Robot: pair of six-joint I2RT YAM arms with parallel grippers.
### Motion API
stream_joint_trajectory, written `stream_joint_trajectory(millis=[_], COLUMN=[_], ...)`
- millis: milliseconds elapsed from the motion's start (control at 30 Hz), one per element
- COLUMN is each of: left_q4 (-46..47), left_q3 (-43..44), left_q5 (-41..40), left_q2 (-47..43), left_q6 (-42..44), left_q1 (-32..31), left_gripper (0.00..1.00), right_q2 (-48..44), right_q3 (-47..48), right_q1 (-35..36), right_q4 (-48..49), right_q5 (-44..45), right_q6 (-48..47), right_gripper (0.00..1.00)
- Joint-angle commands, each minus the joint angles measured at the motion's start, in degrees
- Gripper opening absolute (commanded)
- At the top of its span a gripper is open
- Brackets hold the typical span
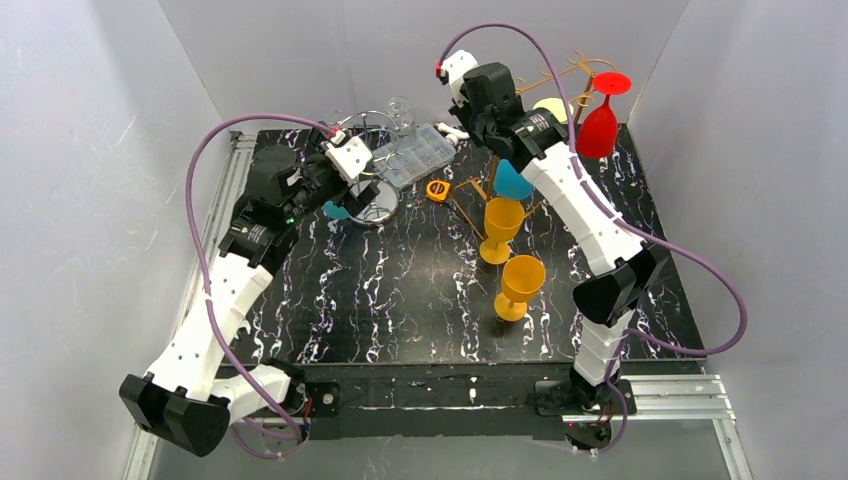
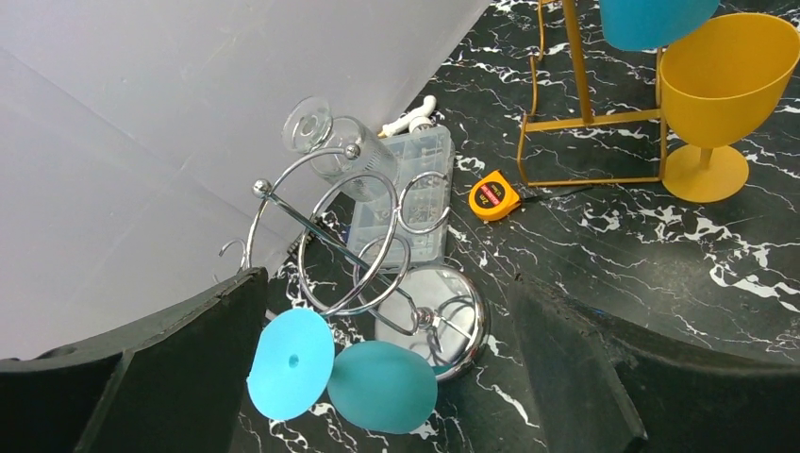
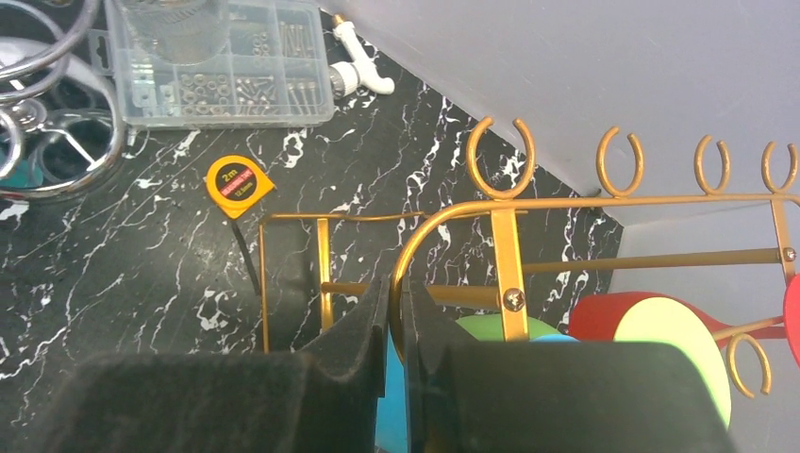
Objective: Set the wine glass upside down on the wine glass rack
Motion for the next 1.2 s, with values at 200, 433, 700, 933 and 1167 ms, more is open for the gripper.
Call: stream_joint_trajectory(millis=[200,433,700,933,1167], left_q4=[-1.2,-2.4,-2.9,-2.8,-2.5], left_q3=[2.2,2.6,2.6,2.2,2.5], left_q5=[-1.0,-1.0,-0.6,-0.6,-0.6], left_q2=[-2.4,-3.0,-3.5,-3.7,-3.2], left_q6=[-2.2,-3.3,-4.4,-4.3,-4.5], left_q1=[0.7,0.7,0.8,0.9,1.2], left_gripper=[0.98,0.98,0.98,0.98,0.98], right_q2=[0.3,-1.3,-3.4,0.5,3.3], right_q3=[2.6,5.5,10.1,12.2,9.9], right_q1=[6.4,6.6,6.4,3.5,-2.1], right_q4=[-8.3,-8.6,-2.1,3.3,8.4], right_q5=[1.5,-0.5,8.7,21.5,18.8], right_q6=[5.6,11.5,21.2,24.9,30.8], right_gripper=[0.30,0.63,0.61,0.55,0.56])
